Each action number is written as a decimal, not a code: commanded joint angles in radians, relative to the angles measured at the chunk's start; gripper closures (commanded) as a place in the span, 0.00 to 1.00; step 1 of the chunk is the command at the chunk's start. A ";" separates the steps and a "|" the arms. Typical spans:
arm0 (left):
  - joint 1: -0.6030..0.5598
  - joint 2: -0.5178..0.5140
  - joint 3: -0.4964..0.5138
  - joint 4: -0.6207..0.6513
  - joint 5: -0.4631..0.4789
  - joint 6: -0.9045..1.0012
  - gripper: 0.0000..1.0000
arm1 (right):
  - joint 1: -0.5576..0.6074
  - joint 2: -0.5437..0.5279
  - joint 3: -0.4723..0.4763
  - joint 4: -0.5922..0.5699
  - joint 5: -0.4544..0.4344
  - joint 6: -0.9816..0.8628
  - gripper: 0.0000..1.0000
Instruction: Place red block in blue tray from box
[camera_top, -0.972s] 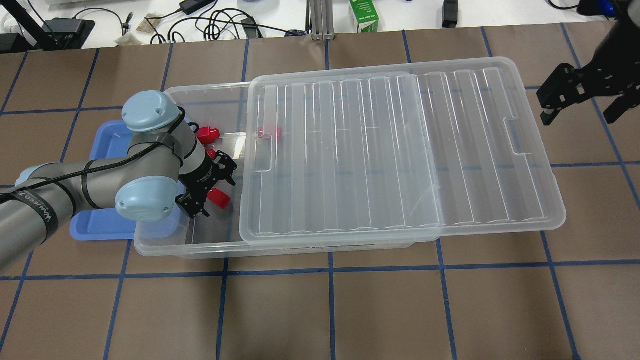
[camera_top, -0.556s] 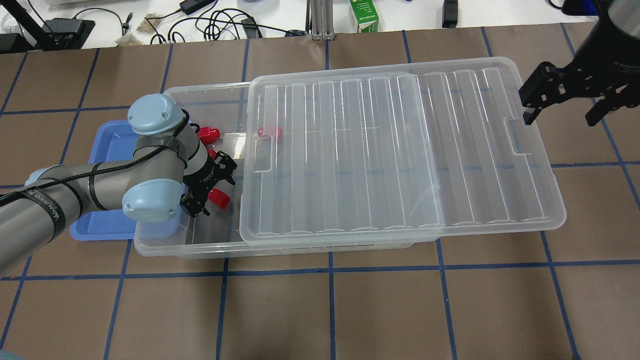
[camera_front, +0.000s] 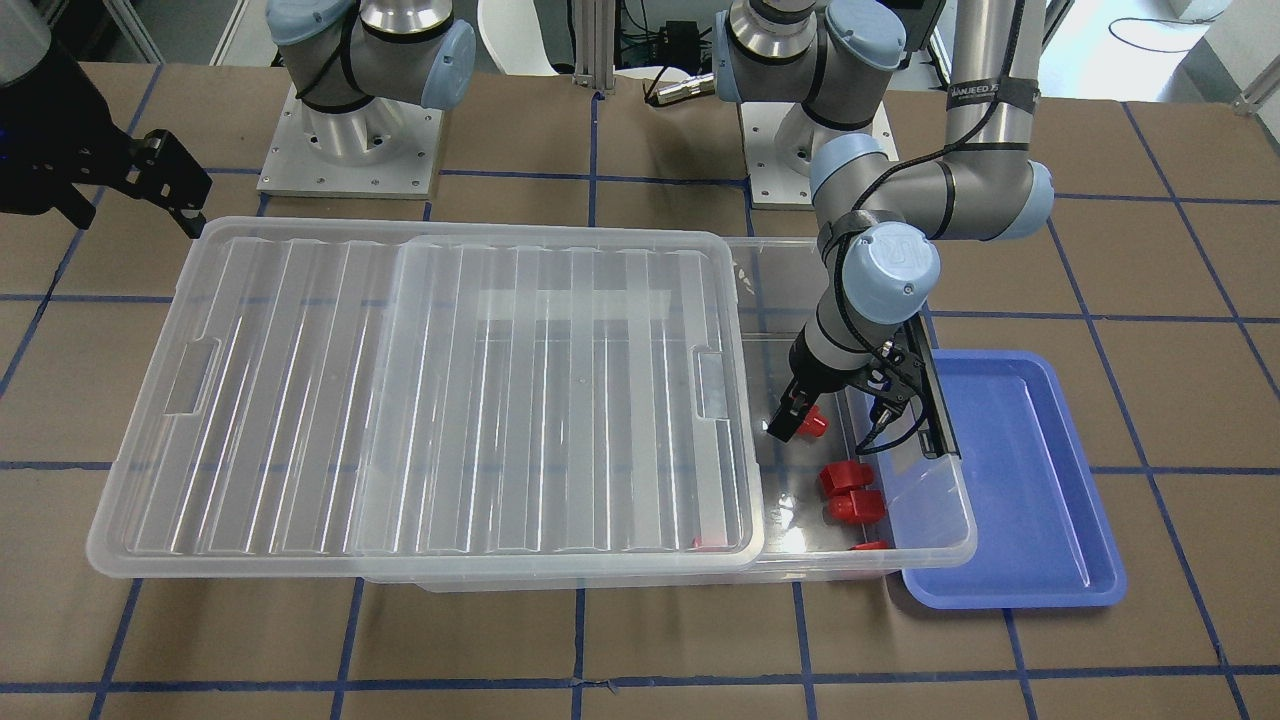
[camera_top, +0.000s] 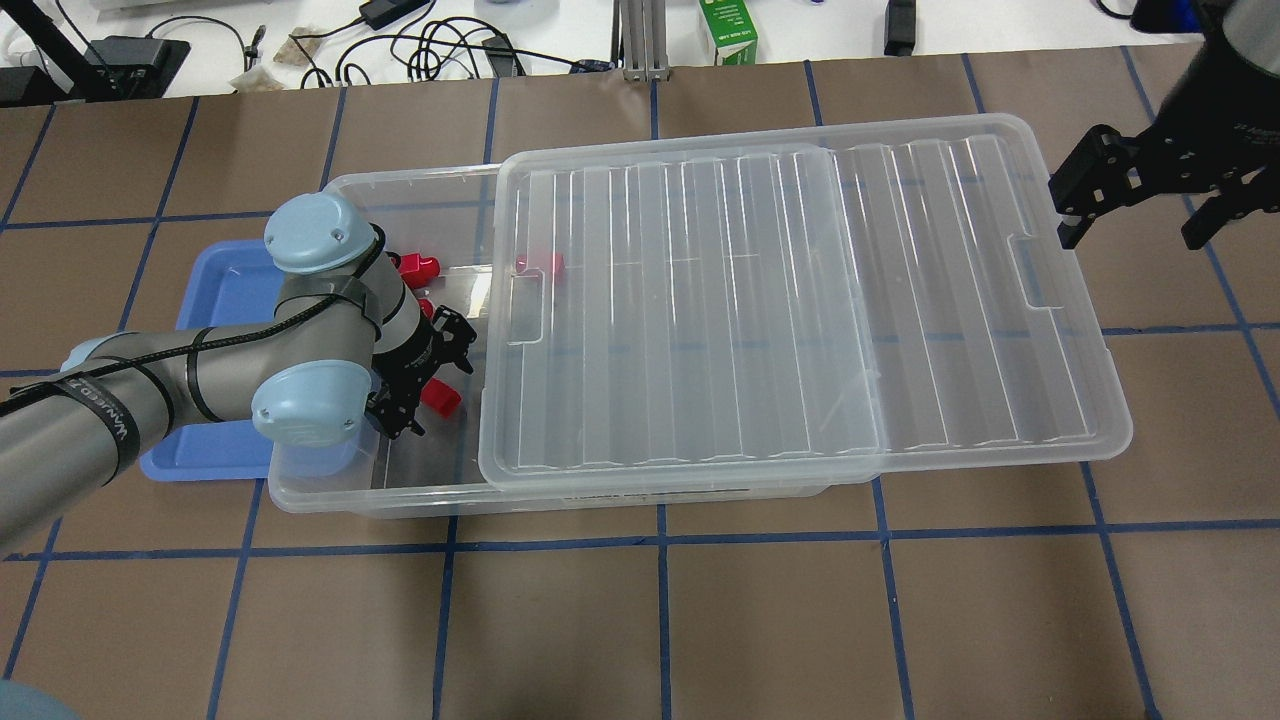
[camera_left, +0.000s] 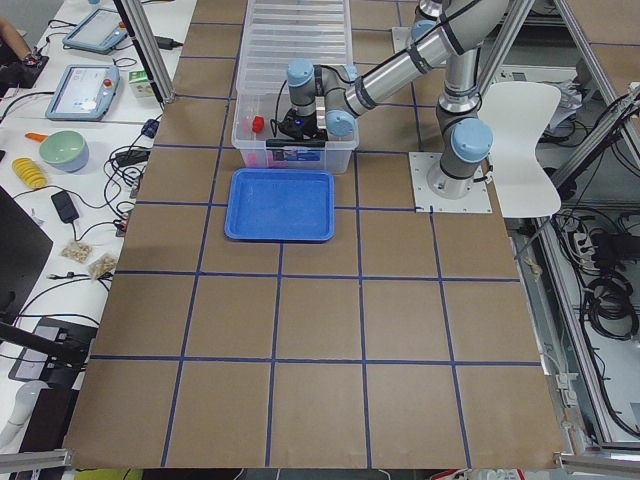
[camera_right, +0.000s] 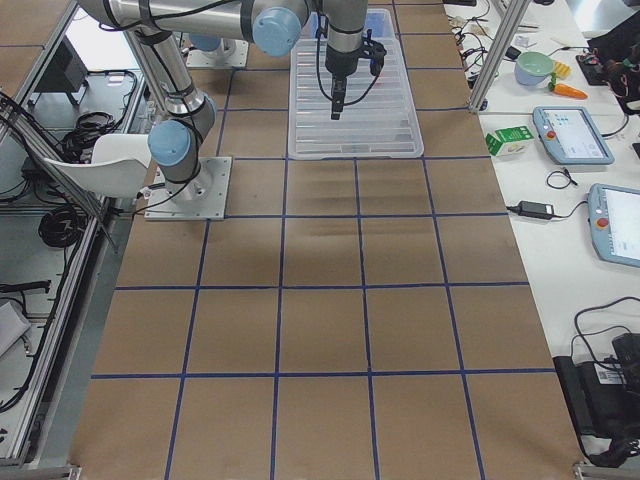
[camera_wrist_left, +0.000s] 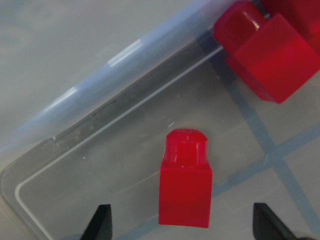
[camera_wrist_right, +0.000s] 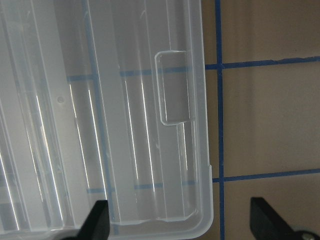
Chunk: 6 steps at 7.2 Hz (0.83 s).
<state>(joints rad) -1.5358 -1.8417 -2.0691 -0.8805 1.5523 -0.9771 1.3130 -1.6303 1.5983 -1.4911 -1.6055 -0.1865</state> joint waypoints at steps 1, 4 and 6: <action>-0.017 -0.002 -0.002 -0.002 0.003 -0.026 0.00 | -0.004 0.003 0.000 -0.001 -0.001 -0.002 0.00; -0.018 -0.005 -0.002 -0.002 0.000 -0.025 0.00 | -0.004 0.003 0.000 -0.003 0.002 -0.001 0.00; -0.018 -0.005 -0.002 -0.002 0.009 -0.026 0.00 | -0.004 0.001 0.000 -0.003 0.001 -0.001 0.00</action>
<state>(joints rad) -1.5542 -1.8459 -2.0709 -0.8820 1.5554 -1.0021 1.3085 -1.6277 1.5984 -1.4939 -1.6037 -0.1872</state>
